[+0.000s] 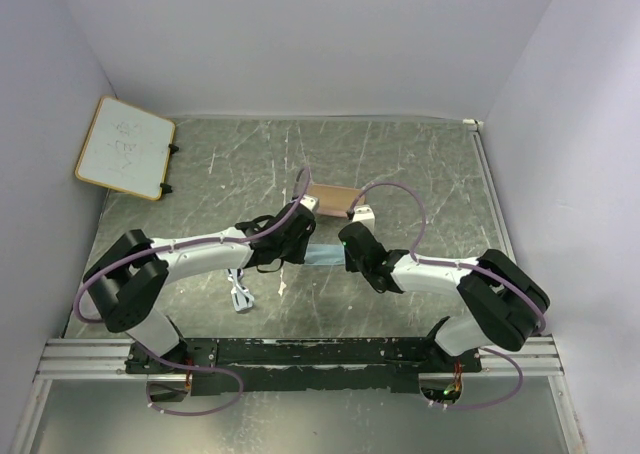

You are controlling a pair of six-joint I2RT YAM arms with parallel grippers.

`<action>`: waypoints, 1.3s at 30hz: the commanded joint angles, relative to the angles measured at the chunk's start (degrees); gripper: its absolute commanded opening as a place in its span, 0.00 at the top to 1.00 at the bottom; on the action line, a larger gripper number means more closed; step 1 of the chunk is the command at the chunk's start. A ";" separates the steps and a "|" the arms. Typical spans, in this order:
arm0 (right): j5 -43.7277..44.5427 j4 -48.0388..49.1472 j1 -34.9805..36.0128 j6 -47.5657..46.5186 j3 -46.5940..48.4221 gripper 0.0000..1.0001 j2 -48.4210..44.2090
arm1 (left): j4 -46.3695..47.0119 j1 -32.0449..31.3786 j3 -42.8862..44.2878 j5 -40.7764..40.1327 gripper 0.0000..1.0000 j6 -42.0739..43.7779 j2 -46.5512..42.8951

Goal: Organize the sunglasses
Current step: Place the glasses cleaning cloth at the center of the board, then adjust the glasses cleaning cloth at the center of the board.

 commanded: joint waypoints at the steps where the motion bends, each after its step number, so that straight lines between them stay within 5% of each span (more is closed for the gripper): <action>1: 1.21 -0.08 -0.21 -1.28 0.35 1.00 0.03 | 2.05 0.17 1.90 -1.12 0.65 0.38 1.95; 14: 1.84 -0.11 -0.25 -0.95 0.91 0.96 0.23 | 7.77 1.84 6.80 0.78 0.65 1.96 8.11; 20: 3.50 -2.16 -0.25 -1.04 2.28 0.70 -1.86 | 6.68 2.15 7.86 -0.08 0.65 2.43 8.43; 25: 4.39 -3.88 -0.25 -1.38 3.21 0.68 -4.85 | 6.89 2.40 7.25 0.31 0.65 2.40 7.86; 28: 4.20 -4.41 -0.25 -0.94 3.79 0.70 -5.28 | 7.07 2.42 6.71 1.22 0.66 1.82 7.80; 32: 2.31 -3.23 -0.30 -0.65 4.04 0.99 -4.13 | 8.90 2.47 4.56 3.81 0.74 0.23 6.54; 35: 0.76 -2.41 -0.32 -0.09 4.45 1.00 -2.28 | 10.20 2.39 3.57 6.81 0.88 -0.72 6.38; 39: -1.17 -0.95 -0.54 0.09 4.12 1.00 -0.87 | 10.44 2.40 2.47 8.31 0.93 -1.81 6.79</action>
